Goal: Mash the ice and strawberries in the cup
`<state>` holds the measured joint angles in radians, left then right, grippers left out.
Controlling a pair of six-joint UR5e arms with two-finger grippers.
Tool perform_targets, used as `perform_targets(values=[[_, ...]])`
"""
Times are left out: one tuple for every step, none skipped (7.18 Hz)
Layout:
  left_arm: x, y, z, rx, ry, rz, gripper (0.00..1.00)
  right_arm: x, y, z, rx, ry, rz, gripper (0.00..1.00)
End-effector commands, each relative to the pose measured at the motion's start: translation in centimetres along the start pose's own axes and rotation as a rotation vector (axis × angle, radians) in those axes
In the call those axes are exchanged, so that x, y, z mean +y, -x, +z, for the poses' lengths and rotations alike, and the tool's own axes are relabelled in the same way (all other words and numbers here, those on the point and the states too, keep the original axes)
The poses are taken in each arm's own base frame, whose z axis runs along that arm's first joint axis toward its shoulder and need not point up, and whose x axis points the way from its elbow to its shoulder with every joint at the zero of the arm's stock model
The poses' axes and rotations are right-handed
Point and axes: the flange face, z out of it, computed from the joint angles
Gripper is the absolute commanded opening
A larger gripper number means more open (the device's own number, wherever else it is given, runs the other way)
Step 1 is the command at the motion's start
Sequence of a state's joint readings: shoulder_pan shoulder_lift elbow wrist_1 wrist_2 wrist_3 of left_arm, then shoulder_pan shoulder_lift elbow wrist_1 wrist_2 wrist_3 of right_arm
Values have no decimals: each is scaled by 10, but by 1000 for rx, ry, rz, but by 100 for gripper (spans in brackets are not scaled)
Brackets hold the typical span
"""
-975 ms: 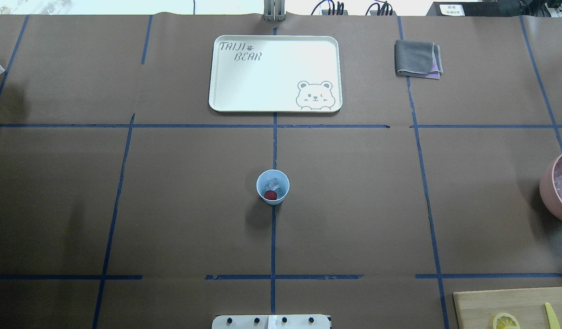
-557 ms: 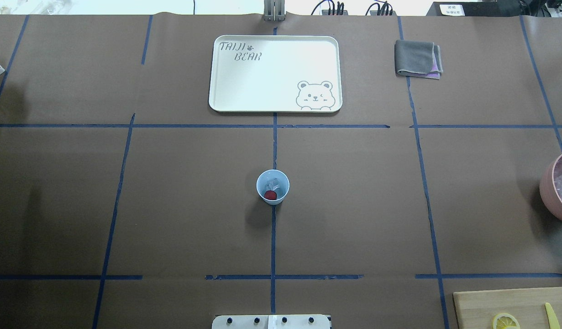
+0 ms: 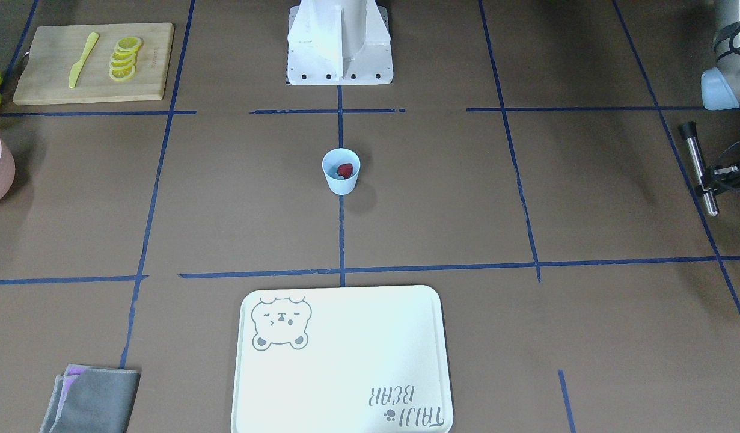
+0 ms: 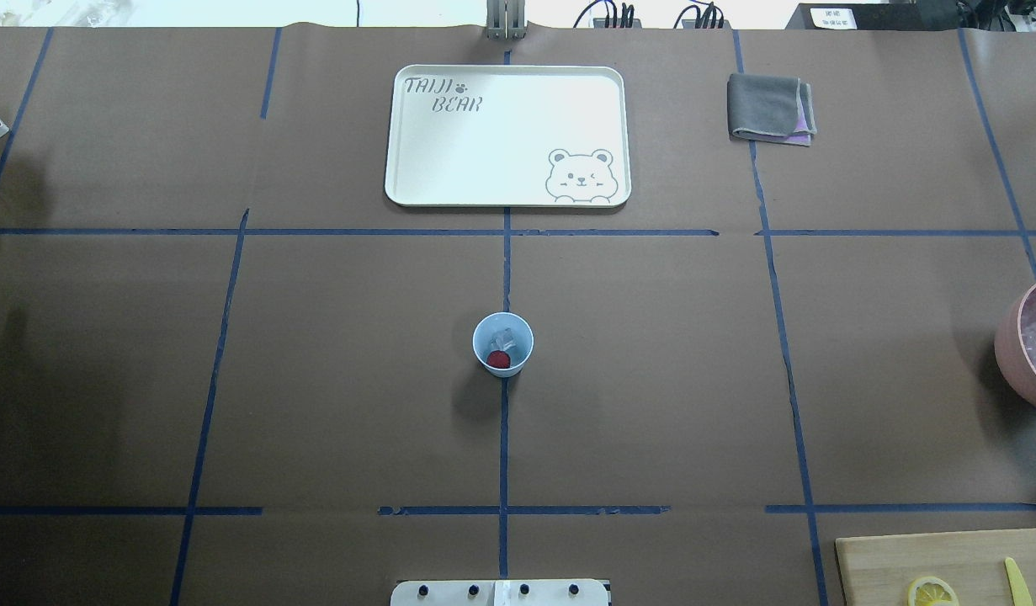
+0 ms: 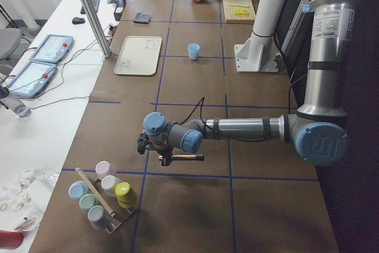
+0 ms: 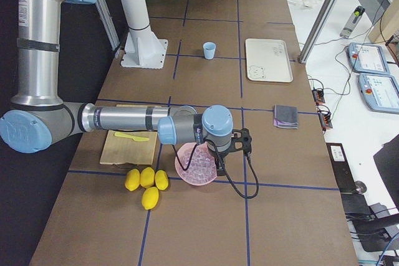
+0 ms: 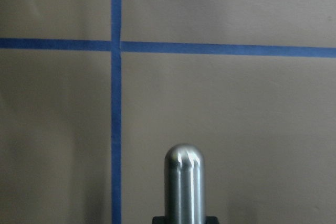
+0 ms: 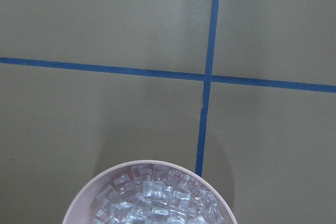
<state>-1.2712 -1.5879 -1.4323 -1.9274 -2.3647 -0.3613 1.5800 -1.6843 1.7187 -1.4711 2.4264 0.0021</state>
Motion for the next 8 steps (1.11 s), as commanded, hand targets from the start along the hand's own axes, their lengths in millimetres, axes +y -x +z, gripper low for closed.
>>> perform_targets(values=[[-8,-17,16,-38,-6,0,0,0,-1,1,1,1,1,99],[-8,-10,22,-47,-21,7,0,0,-1,1,1,1,1,100],[-7,1,31,-49,-22,7,0,0,-1,1,1,1,1,100],[-5,7,36,-48,-23,6,0,0,0,0,1,-1,-1,100],[-6,6,35,-48,-24,1,0,0,1,-1,0,-2,-2,99],[-6,5,34,-44,-29,-15,0,0,1,-1,0,-2,-2,100],[-6,-1,36,-41,-28,-28,0,0,1,-1,1,-2,-2,100],[-9,-11,41,-36,-29,-23,0,0,1,-1,0,-2,-2,100]])
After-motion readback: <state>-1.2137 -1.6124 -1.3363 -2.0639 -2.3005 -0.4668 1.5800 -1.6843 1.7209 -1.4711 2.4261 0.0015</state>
